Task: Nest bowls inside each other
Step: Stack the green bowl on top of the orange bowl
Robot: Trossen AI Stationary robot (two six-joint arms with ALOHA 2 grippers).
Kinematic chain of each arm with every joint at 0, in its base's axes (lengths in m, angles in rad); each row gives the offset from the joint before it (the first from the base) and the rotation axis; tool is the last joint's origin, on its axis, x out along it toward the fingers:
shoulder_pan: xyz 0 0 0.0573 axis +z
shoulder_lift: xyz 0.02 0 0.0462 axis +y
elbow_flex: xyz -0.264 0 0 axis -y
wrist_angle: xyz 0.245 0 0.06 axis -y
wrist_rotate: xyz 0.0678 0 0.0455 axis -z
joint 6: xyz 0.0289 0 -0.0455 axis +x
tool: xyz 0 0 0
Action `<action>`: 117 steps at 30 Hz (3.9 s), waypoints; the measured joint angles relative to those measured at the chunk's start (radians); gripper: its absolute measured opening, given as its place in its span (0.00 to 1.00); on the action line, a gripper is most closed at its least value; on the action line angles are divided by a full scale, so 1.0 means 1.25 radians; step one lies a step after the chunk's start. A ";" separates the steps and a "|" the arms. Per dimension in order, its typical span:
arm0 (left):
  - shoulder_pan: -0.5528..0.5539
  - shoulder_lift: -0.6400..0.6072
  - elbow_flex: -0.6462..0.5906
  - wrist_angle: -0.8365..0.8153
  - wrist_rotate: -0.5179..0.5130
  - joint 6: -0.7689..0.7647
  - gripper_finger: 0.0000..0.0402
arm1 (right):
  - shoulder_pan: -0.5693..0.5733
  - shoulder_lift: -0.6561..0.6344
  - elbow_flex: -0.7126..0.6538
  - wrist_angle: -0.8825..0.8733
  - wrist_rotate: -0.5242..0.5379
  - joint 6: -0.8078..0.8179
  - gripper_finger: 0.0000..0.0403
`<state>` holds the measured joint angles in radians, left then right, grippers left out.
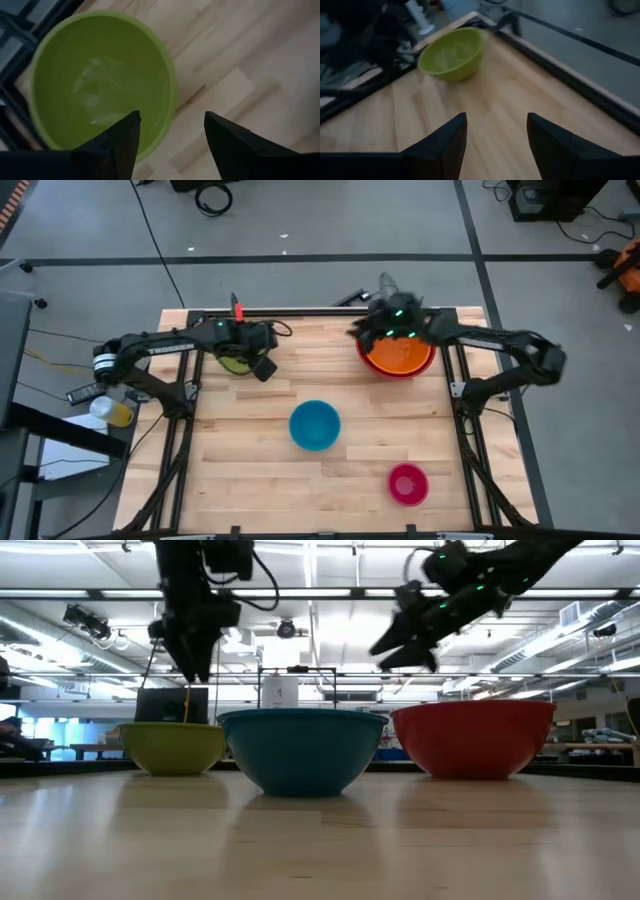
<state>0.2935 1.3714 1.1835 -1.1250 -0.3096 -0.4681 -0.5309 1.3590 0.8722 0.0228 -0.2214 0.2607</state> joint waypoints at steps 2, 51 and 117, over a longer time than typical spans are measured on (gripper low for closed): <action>-0.012 -0.029 0.000 -0.014 0.003 0.035 0.54 | 0.058 0.065 0.000 0.073 0.050 0.005 0.52; 0.133 -0.375 0.000 -0.102 0.030 0.204 0.40 | 0.324 0.908 0.952 -0.085 0.371 -0.744 0.52; -0.042 -0.079 -0.146 0.318 0.156 0.379 0.25 | 0.196 0.687 0.908 -0.567 -0.075 -0.696 0.52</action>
<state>0.2414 1.2728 1.0010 -0.7270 -0.1146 0.0056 -0.2856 2.2172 2.0068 -0.6862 -0.3153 -0.6090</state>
